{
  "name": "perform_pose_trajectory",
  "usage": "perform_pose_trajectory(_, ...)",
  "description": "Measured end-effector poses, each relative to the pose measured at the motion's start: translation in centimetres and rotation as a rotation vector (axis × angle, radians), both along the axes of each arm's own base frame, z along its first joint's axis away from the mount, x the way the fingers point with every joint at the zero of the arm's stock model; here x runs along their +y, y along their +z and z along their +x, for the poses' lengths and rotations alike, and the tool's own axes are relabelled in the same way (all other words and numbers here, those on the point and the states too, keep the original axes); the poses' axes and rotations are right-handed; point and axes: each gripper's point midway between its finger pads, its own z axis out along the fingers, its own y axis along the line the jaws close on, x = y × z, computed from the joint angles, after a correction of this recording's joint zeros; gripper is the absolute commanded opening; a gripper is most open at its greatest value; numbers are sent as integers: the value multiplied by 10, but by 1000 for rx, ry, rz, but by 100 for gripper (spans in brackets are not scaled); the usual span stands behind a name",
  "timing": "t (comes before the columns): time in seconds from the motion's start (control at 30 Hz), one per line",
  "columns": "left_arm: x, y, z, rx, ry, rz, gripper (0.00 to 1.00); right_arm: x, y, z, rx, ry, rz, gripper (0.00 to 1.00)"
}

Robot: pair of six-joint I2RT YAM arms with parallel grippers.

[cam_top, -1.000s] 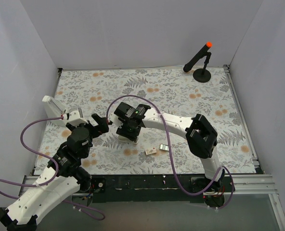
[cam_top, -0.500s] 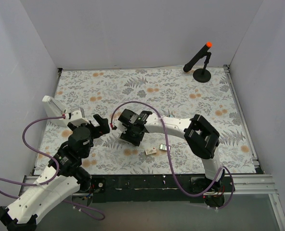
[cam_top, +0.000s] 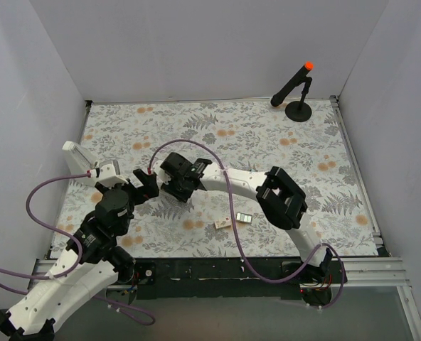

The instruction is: Load the staples into the stapler

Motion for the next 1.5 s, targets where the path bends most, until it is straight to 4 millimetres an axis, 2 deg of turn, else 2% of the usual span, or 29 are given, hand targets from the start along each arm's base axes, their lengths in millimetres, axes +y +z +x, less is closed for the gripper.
perform_pose_trajectory(0.13, 1, 3, -1, -7, -1, 4, 98, 36, 1, 22, -24, -20, 63, 49)
perform_pose_trajectory(0.23, 2, 7, -1, -14, -7, 19, 98, 53, 1, 32, -28, -25, 101, 58)
perform_pose_trajectory(0.43, -7, 14, 1, -29, -64, 54, 98, 53, 11, 40, -17, -31, 133, 65)
perform_pose_trajectory(0.5, -14, 16, 4, -34, -101, 72, 98, 42, 21, 41, -19, -47, 140, 65)
perform_pose_trajectory(0.6, -35, 19, 12, -44, -195, 120, 98, 0, 50, 43, -30, -113, 156, 65)
perform_pose_trajectory(0.67, -53, 17, 19, -44, -273, 155, 98, -36, 80, 55, -62, -193, 198, 65)
perform_pose_trajectory(0.77, -85, 12, 30, -37, -416, 228, 98, -103, 122, 77, -138, -345, 277, 65)
perform_pose_trajectory(0.8, -99, 9, 36, -37, -476, 264, 98, -134, 135, 85, -176, -424, 309, 66)
perform_pose_trajectory(0.9, -141, -8, 48, -24, -671, 350, 98, -203, 157, 89, -253, -586, 358, 66)
perform_pose_trajectory(0.97, -163, -24, 52, -7, -794, 404, 98, -230, 162, 80, -288, -645, 375, 66)
perform_pose_trajectory(1.1, -205, -55, 63, 24, -1025, 492, 98, -263, 158, 54, -330, -690, 386, 67)
perform_pose_trajectory(1.27, -239, -92, 76, 54, -1219, 552, 98, -296, 154, 34, -402, -752, 395, 67)
perform_pose_trajectory(1.4, -253, -127, 85, 108, -1324, 590, 98, -314, 156, 27, -449, -792, 406, 67)
perform_pose_trajectory(1.5, -254, -155, 86, 166, -1383, 612, 97, -321, 157, 24, -472, -810, 409, 67)
